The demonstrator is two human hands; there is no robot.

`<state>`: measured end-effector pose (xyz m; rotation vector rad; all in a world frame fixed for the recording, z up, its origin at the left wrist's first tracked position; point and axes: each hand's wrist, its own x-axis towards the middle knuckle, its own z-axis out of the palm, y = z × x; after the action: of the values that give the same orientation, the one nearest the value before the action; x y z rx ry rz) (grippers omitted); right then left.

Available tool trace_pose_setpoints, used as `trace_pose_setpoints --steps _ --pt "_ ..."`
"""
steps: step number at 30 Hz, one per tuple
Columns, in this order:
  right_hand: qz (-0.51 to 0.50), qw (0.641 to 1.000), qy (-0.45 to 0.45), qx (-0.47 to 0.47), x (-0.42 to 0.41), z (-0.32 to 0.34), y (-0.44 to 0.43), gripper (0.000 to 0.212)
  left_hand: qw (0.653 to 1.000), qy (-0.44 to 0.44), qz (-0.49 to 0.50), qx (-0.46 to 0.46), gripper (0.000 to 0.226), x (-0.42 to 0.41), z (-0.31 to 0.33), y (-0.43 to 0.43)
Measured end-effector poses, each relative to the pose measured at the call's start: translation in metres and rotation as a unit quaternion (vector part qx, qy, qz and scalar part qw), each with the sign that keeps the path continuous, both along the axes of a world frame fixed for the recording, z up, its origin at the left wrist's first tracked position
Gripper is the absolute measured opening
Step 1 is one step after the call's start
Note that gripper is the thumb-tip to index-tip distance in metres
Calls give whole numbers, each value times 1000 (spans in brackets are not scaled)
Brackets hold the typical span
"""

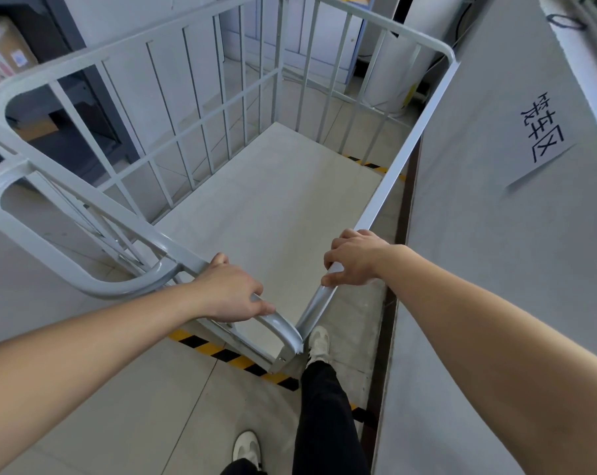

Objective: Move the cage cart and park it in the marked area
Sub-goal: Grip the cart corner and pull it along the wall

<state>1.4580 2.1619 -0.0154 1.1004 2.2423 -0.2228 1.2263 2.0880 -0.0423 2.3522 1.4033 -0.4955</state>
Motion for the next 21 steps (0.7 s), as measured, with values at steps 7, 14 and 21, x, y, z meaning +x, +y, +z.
trace_pose_setpoints --steps 7,14,21 --pt "0 1000 4 -3 8 0 6 57 1000 0 0 0 53 9 0 2" --pt "-22 1000 -3 -9 16 2 20 55 1000 2 -2 -2 57 21 1 20" --pt "-33 999 9 -8 27 1 30 54 1000 6 -4 9 55 30 0 29"
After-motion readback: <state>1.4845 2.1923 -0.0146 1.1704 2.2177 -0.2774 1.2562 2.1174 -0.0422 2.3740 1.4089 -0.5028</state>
